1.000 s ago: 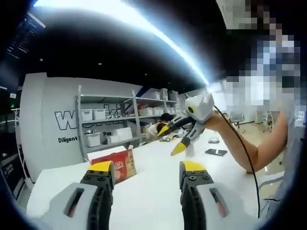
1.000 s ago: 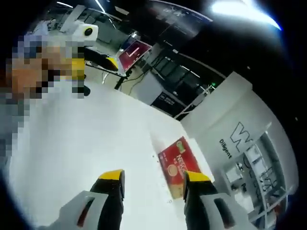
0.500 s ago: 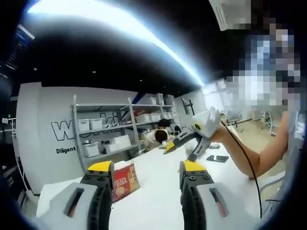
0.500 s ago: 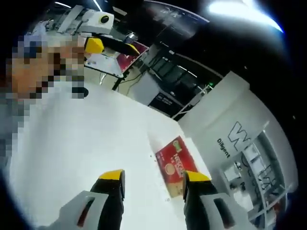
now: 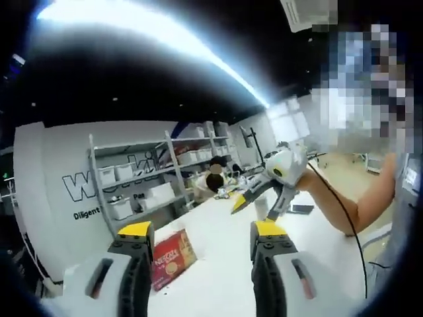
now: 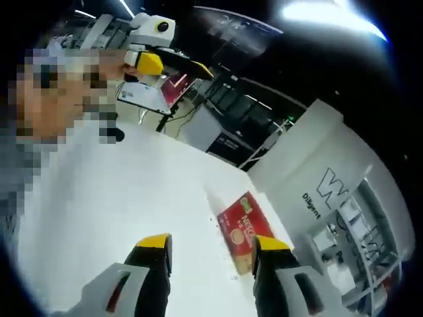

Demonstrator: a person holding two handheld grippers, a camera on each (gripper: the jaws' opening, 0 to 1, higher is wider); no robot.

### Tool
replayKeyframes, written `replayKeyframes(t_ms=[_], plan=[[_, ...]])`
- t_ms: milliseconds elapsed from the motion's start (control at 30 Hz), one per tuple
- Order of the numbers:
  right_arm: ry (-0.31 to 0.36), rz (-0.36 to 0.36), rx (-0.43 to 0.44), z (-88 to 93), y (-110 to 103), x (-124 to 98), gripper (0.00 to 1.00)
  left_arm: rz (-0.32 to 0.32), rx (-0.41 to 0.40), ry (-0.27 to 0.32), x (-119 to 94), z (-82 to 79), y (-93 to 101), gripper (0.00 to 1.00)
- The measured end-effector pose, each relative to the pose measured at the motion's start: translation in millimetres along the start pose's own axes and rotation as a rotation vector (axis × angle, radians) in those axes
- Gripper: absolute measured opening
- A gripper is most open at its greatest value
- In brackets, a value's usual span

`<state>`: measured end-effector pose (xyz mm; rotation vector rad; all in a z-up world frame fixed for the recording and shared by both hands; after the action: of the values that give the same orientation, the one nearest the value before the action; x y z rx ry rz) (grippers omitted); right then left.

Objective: Tear open the coffee pouch, take out the coffee, and pour the coffee from the pouch into the cup

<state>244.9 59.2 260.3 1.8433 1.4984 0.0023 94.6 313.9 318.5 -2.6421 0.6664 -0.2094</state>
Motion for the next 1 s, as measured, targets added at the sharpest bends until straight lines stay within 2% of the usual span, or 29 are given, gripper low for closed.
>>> replayKeyframes(t_ms=[67,233,367,533,800,1000], plan=[[0.004,0.005,-0.002,-1.5,0.3,-2.1,0.49,-0.001,0.030,-0.006,2.8,-1.1,-4.2,0.59],[0.006,0.012,0.000,-2.0,0.0,-4.3,0.49,-0.005,0.041,-0.002,6.4,1.8,-9.7,0.55],[-0.001,0.014,-0.004,-4.1,-2.7,-4.8,0.49,0.004,0.057,-0.036,14.6,6.2,-18.1,0.54],[-0.011,0.019,-0.010,-5.1,-3.6,-5.4,0.49,0.029,0.059,-0.042,19.8,13.1,-23.3,0.54],[-0.028,0.025,-0.006,-3.7,-4.2,-5.3,0.49,0.033,0.060,-0.043,12.1,18.2,-30.7,0.53],[-0.045,0.021,-0.001,1.1,-2.5,-3.1,0.49,0.039,0.047,-0.031,17.8,21.3,-30.7,0.55]])
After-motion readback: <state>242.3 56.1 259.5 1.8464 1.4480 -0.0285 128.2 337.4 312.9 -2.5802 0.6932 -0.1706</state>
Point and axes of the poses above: the point that each gripper's makers call its tool centre point, and the gripper's own axes: x roughly forward along the fingers, y roughly to its right, z roughly out of its underside, the point moved 10 cm from there along -x, roughly backward along the fingers, and after that the axes turned 6 degrees about x, right-handed, at the moved point
